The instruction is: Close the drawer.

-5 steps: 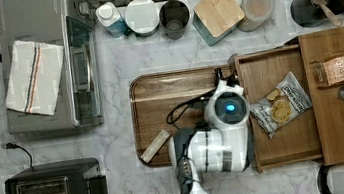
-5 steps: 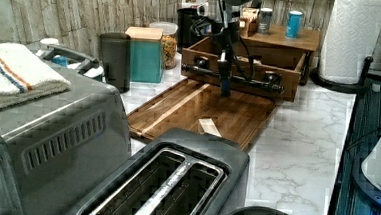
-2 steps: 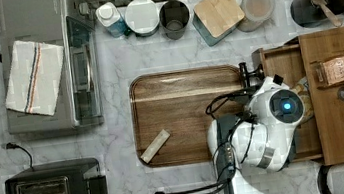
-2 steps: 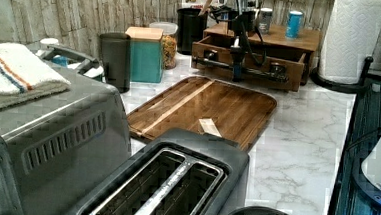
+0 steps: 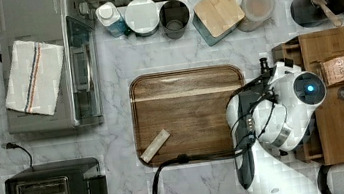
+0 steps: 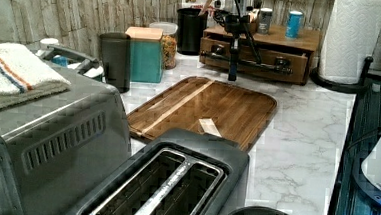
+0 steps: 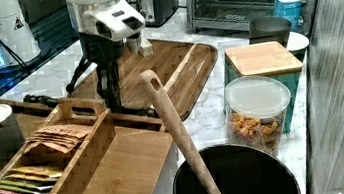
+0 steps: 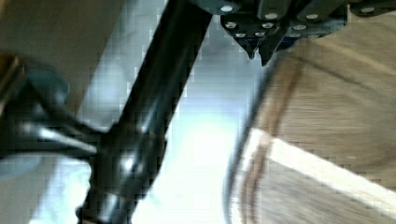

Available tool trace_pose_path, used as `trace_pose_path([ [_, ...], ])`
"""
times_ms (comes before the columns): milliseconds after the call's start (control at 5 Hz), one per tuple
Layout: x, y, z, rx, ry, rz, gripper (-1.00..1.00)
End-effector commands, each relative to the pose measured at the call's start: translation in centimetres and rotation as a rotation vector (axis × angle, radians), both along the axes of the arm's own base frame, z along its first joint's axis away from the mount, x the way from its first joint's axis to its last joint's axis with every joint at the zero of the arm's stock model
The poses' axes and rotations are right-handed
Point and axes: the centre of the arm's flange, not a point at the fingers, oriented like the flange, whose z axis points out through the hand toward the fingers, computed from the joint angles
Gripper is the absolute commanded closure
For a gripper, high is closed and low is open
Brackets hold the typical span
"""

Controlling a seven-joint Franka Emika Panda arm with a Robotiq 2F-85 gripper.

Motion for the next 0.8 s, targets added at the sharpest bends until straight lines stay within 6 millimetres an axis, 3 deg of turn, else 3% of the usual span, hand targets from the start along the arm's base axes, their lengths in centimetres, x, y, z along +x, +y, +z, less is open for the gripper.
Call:
trace_pose_path([
  [200, -0.7, -16.7, 13.4, -0.211, -0.093, -0.212, 1.00],
  [600, -1.7, -18.8, 13.0, -0.266, -0.147, -0.284, 1.00],
  [800, -2.4, -17.5, 13.6, -0.252, -0.130, -0.297, 1.00],
])
